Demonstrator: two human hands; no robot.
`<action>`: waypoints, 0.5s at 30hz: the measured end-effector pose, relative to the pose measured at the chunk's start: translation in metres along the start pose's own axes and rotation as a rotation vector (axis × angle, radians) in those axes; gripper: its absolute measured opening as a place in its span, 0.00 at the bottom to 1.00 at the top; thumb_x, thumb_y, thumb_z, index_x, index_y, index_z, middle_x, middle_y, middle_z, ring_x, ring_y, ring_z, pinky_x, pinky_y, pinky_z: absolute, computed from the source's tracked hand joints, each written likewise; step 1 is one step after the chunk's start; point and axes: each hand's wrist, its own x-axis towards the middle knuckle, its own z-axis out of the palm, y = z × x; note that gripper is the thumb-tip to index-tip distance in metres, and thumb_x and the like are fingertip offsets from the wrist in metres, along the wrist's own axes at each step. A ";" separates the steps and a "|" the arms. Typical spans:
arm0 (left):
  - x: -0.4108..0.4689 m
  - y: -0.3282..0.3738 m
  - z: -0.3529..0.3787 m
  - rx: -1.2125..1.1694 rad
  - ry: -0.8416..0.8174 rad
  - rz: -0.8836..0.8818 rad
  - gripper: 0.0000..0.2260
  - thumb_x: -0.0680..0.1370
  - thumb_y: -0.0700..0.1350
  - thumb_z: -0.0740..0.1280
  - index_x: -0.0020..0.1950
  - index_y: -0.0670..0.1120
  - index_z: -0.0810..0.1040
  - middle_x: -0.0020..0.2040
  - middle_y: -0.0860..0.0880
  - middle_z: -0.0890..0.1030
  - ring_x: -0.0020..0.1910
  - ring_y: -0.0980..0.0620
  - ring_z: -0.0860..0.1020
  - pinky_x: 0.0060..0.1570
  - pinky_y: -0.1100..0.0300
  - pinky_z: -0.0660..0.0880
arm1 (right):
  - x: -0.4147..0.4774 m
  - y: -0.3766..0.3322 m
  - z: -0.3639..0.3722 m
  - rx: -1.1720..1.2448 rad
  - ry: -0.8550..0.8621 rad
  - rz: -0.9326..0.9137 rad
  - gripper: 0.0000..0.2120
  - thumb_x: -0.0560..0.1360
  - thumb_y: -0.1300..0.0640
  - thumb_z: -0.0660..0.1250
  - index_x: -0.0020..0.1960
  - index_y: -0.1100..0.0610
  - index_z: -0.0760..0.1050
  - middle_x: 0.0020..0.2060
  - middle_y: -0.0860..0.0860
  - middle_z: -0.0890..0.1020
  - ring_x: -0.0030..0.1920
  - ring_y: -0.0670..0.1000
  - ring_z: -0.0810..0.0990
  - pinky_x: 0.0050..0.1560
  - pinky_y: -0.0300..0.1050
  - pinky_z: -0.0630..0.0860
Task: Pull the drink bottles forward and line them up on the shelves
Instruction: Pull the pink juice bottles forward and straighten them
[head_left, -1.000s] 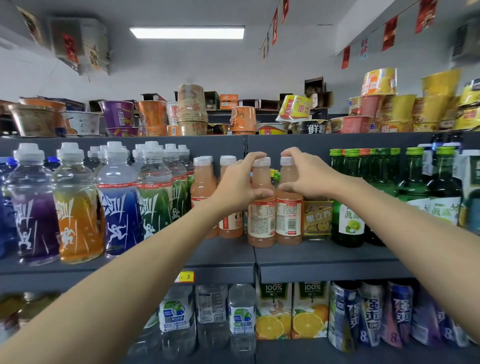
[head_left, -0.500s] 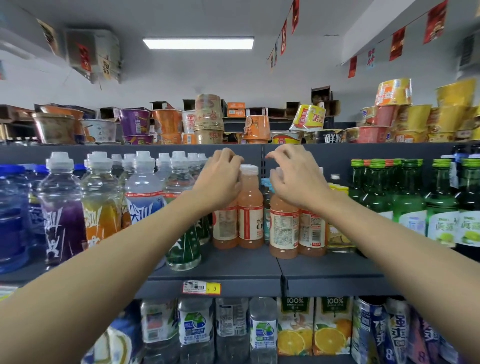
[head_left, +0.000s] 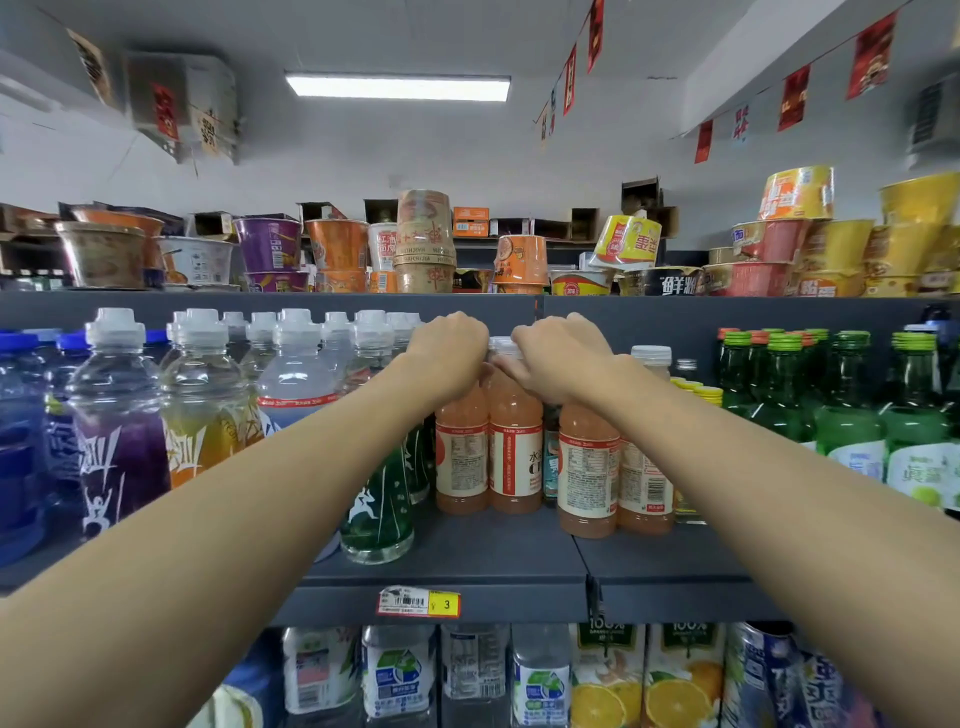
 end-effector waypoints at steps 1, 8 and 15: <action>0.000 0.001 0.000 -0.004 0.004 -0.009 0.11 0.78 0.50 0.71 0.51 0.43 0.79 0.49 0.44 0.81 0.41 0.46 0.74 0.38 0.54 0.73 | 0.002 -0.001 0.000 0.003 -0.012 0.011 0.25 0.83 0.36 0.53 0.58 0.55 0.77 0.51 0.54 0.84 0.52 0.56 0.82 0.53 0.52 0.71; 0.002 -0.002 -0.007 -0.274 -0.016 -0.103 0.16 0.76 0.45 0.74 0.35 0.44 0.70 0.39 0.45 0.76 0.33 0.51 0.73 0.27 0.59 0.67 | 0.011 0.004 -0.011 0.093 -0.114 0.055 0.22 0.82 0.36 0.58 0.42 0.53 0.72 0.37 0.49 0.77 0.41 0.54 0.75 0.45 0.49 0.66; -0.013 -0.002 -0.030 -0.380 -0.053 -0.113 0.20 0.75 0.43 0.72 0.29 0.44 0.66 0.29 0.48 0.66 0.27 0.52 0.66 0.26 0.60 0.62 | 0.000 0.014 -0.026 0.200 -0.137 -0.010 0.22 0.80 0.36 0.60 0.52 0.54 0.79 0.43 0.49 0.82 0.46 0.53 0.79 0.50 0.51 0.72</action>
